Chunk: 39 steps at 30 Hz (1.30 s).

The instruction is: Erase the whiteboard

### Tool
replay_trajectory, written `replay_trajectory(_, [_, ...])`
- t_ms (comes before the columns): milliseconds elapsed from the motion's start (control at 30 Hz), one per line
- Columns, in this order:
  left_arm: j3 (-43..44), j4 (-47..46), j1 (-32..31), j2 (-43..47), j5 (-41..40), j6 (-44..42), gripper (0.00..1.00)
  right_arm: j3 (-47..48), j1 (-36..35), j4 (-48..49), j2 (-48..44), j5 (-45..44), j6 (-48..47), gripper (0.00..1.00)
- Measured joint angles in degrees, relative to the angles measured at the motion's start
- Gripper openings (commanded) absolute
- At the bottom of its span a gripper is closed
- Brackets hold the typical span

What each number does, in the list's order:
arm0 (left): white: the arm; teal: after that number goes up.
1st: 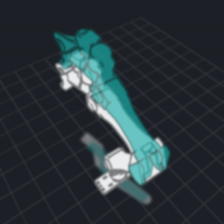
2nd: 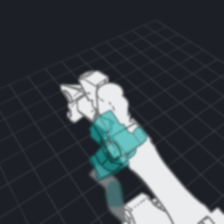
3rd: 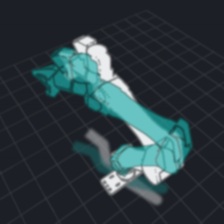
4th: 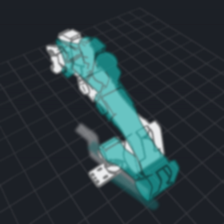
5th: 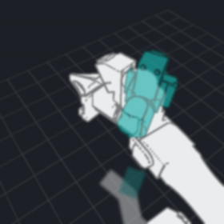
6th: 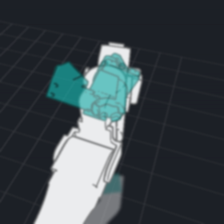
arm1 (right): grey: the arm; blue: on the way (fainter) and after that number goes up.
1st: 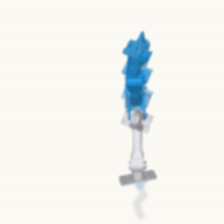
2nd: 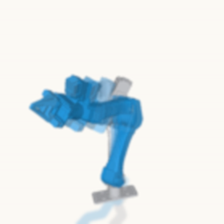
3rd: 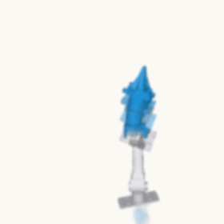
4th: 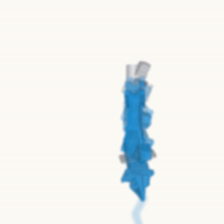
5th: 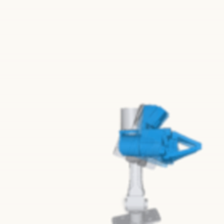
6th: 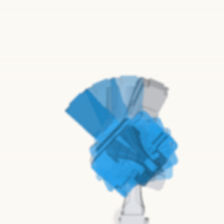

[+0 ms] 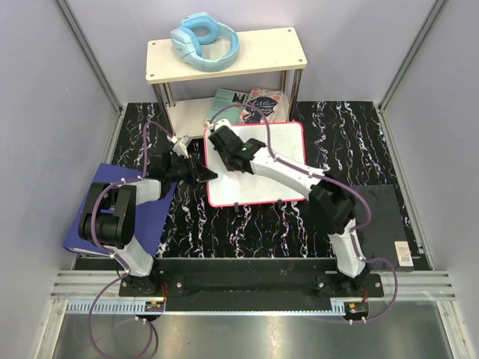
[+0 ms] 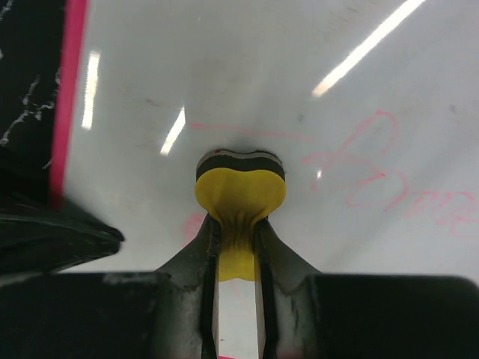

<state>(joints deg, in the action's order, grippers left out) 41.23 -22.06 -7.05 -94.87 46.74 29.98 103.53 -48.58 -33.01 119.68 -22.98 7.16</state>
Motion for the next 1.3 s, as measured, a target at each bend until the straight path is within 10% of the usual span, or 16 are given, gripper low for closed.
replay_trajectory(1000, [0.0, 1.2, 0.0, -0.1, -1.1, -1.6, 0.0, 31.4, -2.8, -15.8, 16.9, 0.5, -4.2, 0.0])
replay_trajectory(1300, [0.0, 0.9, -0.5, -0.1, -1.5, -1.5, 0.0, 9.7, 6.2, -6.7, 3.4, 5.5, -0.7, 0.0])
